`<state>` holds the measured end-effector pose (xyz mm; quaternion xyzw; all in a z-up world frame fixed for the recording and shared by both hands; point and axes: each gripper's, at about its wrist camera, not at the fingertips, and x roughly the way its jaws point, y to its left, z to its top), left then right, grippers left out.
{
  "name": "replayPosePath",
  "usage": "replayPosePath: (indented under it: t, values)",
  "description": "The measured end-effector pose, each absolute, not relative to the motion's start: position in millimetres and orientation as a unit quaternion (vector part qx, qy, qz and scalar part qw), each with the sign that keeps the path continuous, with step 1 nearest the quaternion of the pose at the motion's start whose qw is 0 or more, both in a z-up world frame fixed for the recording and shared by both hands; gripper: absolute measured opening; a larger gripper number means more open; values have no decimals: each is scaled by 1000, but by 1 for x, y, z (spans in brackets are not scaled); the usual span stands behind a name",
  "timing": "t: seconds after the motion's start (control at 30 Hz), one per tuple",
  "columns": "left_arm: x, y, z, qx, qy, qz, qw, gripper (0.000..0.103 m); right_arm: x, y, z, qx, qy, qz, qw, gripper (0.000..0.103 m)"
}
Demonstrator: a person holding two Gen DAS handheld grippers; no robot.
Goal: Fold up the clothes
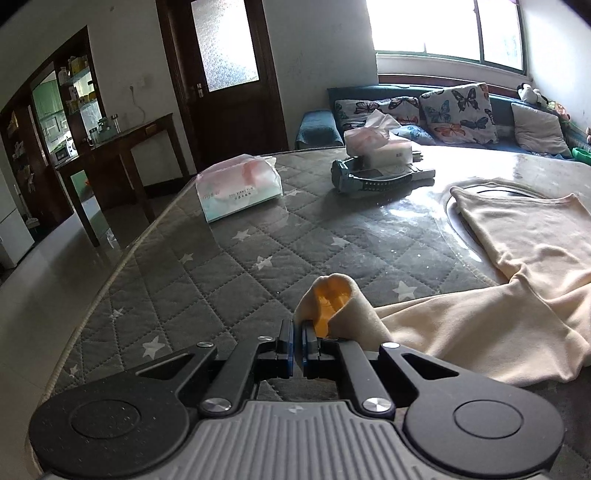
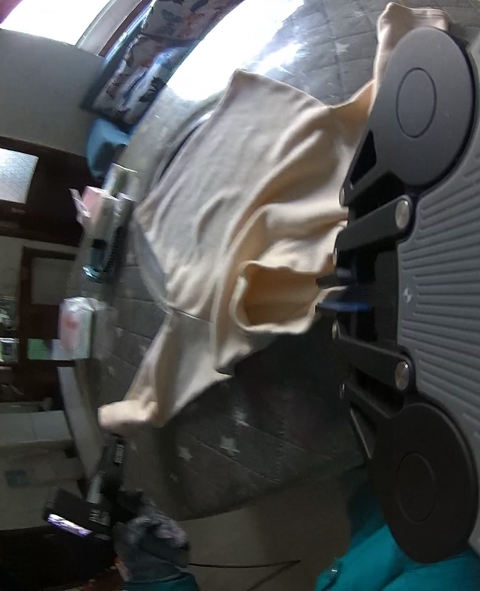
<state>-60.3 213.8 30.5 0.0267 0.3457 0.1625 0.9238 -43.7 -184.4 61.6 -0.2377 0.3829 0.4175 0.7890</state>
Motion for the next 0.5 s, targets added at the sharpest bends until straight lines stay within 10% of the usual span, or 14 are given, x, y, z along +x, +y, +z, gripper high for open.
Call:
replayPosePath:
  t: [0.37,0.5]
  values:
    - [-59,215,26,26,352,164,921,5,-10,-158,47,-220,369,397,811,31]
    - [-57,216,23,27,357,165,919,5,-3,-155,39,-219,373,395,810,2]
